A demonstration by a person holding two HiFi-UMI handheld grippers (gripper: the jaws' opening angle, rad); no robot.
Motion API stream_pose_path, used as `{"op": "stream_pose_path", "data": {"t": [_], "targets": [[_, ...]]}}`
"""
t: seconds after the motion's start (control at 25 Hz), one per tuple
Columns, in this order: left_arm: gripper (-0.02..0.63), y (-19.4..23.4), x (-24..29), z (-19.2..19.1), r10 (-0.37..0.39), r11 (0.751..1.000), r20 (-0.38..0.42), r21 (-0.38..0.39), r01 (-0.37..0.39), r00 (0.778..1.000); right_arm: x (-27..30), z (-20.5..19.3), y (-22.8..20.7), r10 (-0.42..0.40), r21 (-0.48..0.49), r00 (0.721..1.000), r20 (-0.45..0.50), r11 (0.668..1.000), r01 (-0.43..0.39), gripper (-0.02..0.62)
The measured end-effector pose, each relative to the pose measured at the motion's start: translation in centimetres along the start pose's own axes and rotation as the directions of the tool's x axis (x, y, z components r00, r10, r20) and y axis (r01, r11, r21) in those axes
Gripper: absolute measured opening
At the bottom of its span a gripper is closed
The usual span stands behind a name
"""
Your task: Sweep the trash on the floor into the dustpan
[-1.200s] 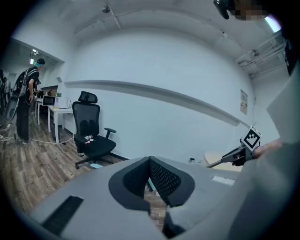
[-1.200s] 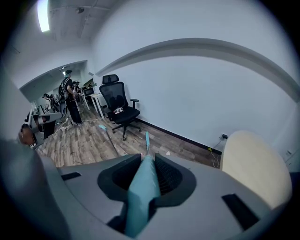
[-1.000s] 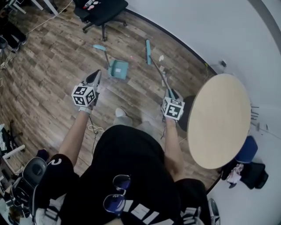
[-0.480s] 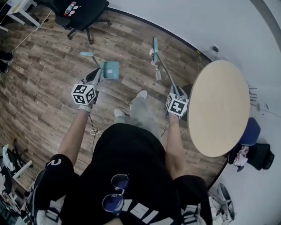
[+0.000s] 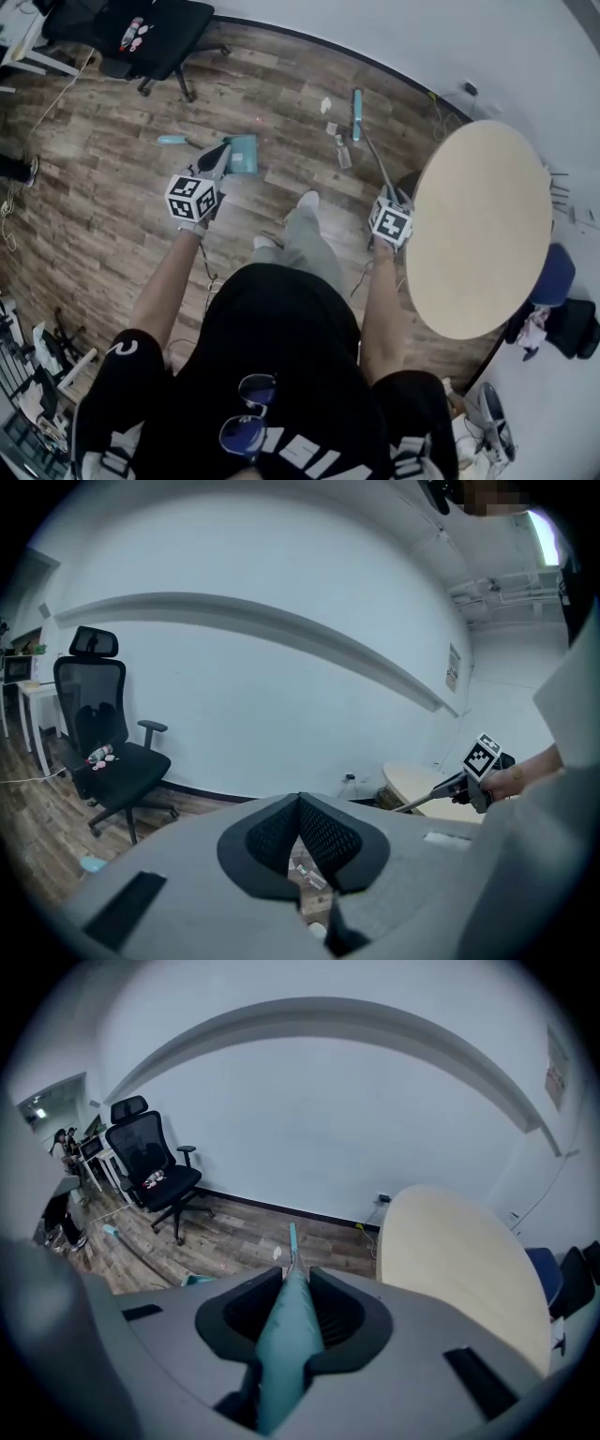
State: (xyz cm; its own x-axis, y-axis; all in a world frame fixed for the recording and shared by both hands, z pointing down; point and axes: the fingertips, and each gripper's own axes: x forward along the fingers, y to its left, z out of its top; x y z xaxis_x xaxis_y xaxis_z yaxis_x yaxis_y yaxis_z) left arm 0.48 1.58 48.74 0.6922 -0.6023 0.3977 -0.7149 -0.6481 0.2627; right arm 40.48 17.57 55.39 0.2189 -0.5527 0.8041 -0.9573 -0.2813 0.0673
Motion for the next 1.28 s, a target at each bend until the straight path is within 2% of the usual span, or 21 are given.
{"op": "stream_pose_path", "data": {"t": [0.28,0.48,0.68,1.0,1.28], "targets": [[-0.003,-2.5,9.2,0.9,-0.02,1.0,-0.06,-0.018,0.019,0.998,7.3,0.3,-4.7,-0.008,0.05,0.993,-0.115,0.999,0.013,0.086],[-0.003,-5.1,15.2,0.4,-0.057,0.998,-0.099,-0.016,0.056,0.993,11.9,-0.2,-6.3,0.009,0.08,0.982,-0.19,0.997,0.007,0.084],[-0.003,-7.1,19.9,-0.3,-0.08,0.997,-0.125,-0.013,0.079,0.989,16.0,-1.6,-7.6,-0.035,0.052,0.961,-0.275,0.997,0.051,0.085],[-0.003,-7.3,21.2,-3.4,-0.085,0.996,-0.177,-0.011,0.084,0.981,19.4,-5.9,-7.5,-0.053,0.04,0.918,-0.393,0.996,0.074,0.084],[-0.003,-5.6,19.2,-6.6,-0.053,0.998,-0.205,-0.045,0.045,0.977,19.2,-8.7,-6.7,-0.043,0.039,0.906,-0.421,0.997,0.065,0.084]]}}
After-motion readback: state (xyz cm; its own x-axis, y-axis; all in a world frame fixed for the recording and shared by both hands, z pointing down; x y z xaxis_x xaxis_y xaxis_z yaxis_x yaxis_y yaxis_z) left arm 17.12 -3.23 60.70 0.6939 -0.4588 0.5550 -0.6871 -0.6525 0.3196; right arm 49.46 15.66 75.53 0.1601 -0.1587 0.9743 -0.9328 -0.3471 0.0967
